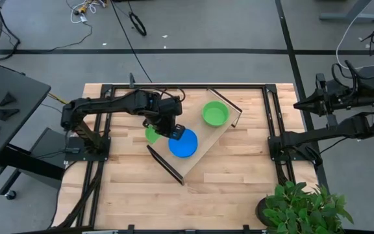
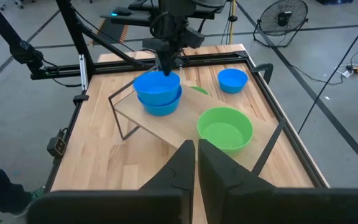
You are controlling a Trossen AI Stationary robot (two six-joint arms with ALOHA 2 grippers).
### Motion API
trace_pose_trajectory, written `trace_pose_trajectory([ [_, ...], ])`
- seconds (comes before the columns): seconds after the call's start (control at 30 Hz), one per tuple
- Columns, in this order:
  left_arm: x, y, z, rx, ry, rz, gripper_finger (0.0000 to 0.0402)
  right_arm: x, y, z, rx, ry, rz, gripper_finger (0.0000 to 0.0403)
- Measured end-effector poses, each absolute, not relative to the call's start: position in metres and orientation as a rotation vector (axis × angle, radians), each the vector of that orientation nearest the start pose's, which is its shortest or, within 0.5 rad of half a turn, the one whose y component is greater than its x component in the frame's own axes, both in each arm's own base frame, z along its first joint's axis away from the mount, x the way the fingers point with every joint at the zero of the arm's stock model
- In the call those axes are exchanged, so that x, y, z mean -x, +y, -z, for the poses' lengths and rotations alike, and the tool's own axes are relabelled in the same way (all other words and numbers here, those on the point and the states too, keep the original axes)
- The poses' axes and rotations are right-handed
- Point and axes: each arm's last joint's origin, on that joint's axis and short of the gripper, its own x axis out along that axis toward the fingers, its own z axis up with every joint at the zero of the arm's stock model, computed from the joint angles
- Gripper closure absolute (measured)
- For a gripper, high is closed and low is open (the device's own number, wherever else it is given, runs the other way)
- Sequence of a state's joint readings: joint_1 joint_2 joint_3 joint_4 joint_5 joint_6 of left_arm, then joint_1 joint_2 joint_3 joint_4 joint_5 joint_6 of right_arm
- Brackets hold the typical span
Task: Pick & Place Mini bowls
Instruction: Stack the bottom blue bowl on top of the blue bowl on the shelf
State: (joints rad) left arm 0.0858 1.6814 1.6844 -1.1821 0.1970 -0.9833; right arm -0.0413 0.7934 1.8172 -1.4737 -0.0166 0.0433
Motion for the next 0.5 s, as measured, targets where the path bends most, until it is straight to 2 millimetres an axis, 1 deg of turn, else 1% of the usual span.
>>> trace_pose_trajectory([
  [0.3, -0.3324, 0.0232, -0.3381, 0.999, 1.108, -0.476, 0.0357, 0.0019, 0.0006, -0.4901, -0.056, 0.449, 0.034, 0.0380],
  [0.5, -0.3326, 0.0231, -0.3382, 0.996, 1.107, -0.473, 0.0336, 0.0018, 0.0006, -0.4901, -0.056, 0.449, 0.034, 0.0380],
])
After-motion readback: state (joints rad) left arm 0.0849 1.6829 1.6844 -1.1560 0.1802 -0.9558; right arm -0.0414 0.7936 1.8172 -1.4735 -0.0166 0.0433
